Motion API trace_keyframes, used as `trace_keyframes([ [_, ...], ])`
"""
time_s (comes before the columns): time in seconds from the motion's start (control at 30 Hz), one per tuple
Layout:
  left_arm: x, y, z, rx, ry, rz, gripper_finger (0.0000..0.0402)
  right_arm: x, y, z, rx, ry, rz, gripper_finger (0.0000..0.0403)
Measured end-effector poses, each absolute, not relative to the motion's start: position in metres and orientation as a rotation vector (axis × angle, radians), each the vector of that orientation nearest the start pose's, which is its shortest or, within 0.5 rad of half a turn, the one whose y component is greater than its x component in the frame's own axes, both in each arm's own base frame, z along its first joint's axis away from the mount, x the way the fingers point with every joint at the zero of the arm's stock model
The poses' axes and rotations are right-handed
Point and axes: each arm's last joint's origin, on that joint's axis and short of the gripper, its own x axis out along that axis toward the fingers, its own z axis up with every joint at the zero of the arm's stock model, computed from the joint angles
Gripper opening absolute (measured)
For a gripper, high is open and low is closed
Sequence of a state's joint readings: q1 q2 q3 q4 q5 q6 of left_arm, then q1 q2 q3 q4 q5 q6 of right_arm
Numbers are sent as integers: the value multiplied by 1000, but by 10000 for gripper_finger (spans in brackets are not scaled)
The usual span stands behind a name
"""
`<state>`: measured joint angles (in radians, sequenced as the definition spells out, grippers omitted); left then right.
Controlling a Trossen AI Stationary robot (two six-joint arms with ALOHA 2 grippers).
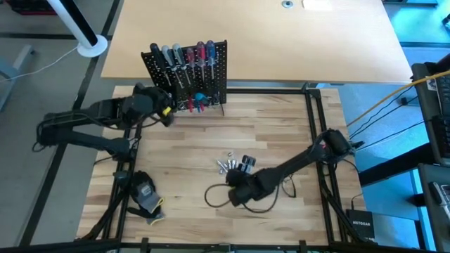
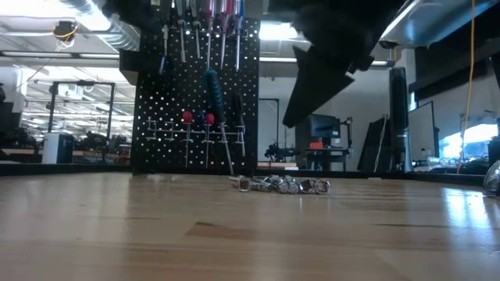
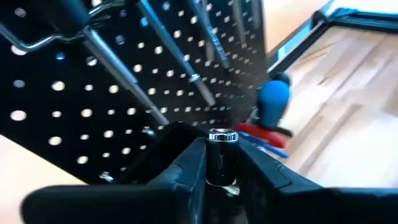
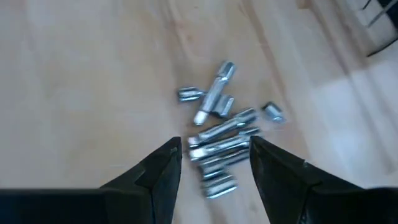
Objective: Hang tools onto peg board
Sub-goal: Put the socket into the black bin on the peg board
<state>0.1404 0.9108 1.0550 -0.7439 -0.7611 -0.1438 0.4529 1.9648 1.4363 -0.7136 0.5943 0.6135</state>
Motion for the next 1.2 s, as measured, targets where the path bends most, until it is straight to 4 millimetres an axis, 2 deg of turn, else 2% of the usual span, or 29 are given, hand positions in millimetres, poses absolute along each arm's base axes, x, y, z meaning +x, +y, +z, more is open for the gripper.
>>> trace_keyframes([
  [0.27, 163, 57, 353, 52, 564, 962, 117, 372, 126, 189, -156, 1010, -441, 188],
  [0.43, 158, 59, 357, 65, 569, 973, 165, 379, 113, 189, -80, 990, -472, 188],
  [0.57, 155, 52, 376, 11, 484, 861, 186, 389, 107, 192, -12, 937, -444, 188],
  [0.73, 153, 37, 384, 1, 440, 694, 191, 378, 95, 202, -61, 1117, -414, 188],
  [0.87, 160, 23, 369, 12, 489, 575, 191, 356, 89, 213, -101, 1220, -423, 188],
  [1.0, 171, 4, 341, 28, 512, 440, 191, 337, 94, 212, -35, 1196, -233, 188],
  [1.1, 176, -12, 320, 33, 522, 335, 191, 323, 97, 201, -34, 1138, -91, 188],
  [1.2, 179, -24, 302, 13, 515, 271, 191, 312, 92, 187, -28, 1105, -96, 188],
])
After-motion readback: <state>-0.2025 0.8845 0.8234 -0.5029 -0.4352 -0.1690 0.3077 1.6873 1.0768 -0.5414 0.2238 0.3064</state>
